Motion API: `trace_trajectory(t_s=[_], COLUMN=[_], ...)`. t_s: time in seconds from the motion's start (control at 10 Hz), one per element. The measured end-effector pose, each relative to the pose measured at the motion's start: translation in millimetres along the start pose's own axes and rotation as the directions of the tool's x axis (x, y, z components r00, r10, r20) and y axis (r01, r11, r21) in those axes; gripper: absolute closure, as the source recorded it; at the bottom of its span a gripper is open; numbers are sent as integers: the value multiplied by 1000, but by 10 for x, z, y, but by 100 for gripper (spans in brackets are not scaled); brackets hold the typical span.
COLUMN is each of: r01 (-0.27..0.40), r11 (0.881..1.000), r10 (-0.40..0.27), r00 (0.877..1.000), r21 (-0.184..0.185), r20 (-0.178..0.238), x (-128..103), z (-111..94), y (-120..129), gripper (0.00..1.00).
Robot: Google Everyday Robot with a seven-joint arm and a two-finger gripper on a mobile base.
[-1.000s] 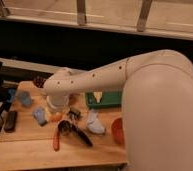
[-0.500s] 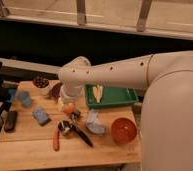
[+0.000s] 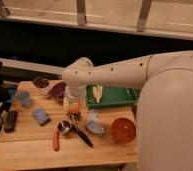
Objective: Place apple in tray
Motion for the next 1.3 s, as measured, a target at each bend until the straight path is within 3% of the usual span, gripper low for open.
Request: trace_trajectory(t_s=[0.1,0.4,0.6,0.7,0.8,1.0,1.1,1.3], r01=[-21,-135,-221,-264,-292,-334,-324,-311], r11=[1000,987,968,958,952,939,936,934], r10=[21,134,218,259,285,344,346,345], r00=[1000,991,975,964,955,925,920,914], r21=[17,83,117,112,86,-82,-139,-177], r20=[-1,17,38,60,83,163,182,213], x=[-45,-122,28,101,160,364,397,300], z=[6,-114,-243,-286,-303,-232,-186,-105], y=[-155,-980,-1504,-1713,-1852,-2237,-2310,-2416], gripper=[100,100,100,100,100,88,79,56])
